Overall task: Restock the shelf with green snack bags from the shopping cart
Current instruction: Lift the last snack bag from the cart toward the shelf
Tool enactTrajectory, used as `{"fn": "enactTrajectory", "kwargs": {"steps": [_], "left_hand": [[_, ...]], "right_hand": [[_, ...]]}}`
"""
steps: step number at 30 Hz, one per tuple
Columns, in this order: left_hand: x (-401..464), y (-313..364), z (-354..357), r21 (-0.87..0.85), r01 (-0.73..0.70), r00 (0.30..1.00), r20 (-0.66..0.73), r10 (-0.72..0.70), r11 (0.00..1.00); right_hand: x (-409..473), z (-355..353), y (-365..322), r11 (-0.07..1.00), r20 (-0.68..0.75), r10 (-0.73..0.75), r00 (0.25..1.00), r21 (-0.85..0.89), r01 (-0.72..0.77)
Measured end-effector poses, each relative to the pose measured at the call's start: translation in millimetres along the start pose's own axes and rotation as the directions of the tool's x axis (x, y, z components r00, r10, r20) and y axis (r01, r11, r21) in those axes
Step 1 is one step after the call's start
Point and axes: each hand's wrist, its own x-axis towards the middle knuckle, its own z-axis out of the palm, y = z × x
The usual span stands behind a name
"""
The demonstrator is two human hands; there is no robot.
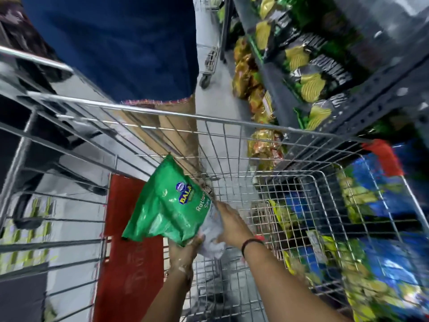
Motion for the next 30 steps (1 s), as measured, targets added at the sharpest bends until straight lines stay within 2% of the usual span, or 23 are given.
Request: {"fn": "enactTrajectory", "kwargs": {"steps": [3,6,9,12,15,20,24,26,27,30], "left_hand": [[-15,6,4,0.016,0.016,0.998,0.061,-0.017,1.0],[-38,24,13,0.093,-0.009,0.996,0.084,0.001,0.996],[-72,49,25,0.094,-0.13,0.964,0.245,0.104,0.987],[-112,67,38,0.107,-0.3,0.895,0.376,0.24,0.948],[-158,83,54,0.102,-0.456,0.793,0.498,0.351,0.884],[-261,97,76,0.063,-0.637,0.597,0.671,0.44,0.768],[-354,77,74,0.008,-0.655,0.42,0.836,0.355,0.755],[-403,57,74,0.01,-0.666,0.32,0.907,0.274,0.746],[-418,49,72,0.022,-0.668,0.273,0.937,0.218,0.744],[-472,10,82,0.074,-0.716,0.119,0.993,0.017,0.694]], "right_hand": [[-24,-12,0,0.999,-0.061,0.0,0.998,0.036,0.002],[-58,-28,-1,0.987,-0.181,0.023,0.983,0.162,0.006],[-97,-49,-6,0.983,-0.304,0.036,0.952,0.183,0.021],[-144,-73,-11,0.974,-0.424,0.03,0.905,0.215,0.068],[-200,-97,-13,0.963,-0.552,0.043,0.832,0.244,0.113],[-331,-119,-7,0.95,-0.77,0.032,0.638,0.222,0.221],[-443,-119,14,0.93,-0.835,0.082,0.544,0.26,0.259],[-505,-109,34,0.903,-0.828,0.124,0.547,0.323,0.284],[-527,-102,42,0.899,-0.807,0.136,0.575,0.345,0.272],[-598,-67,73,0.896,-0.779,0.262,0.57,0.416,0.156]]}}
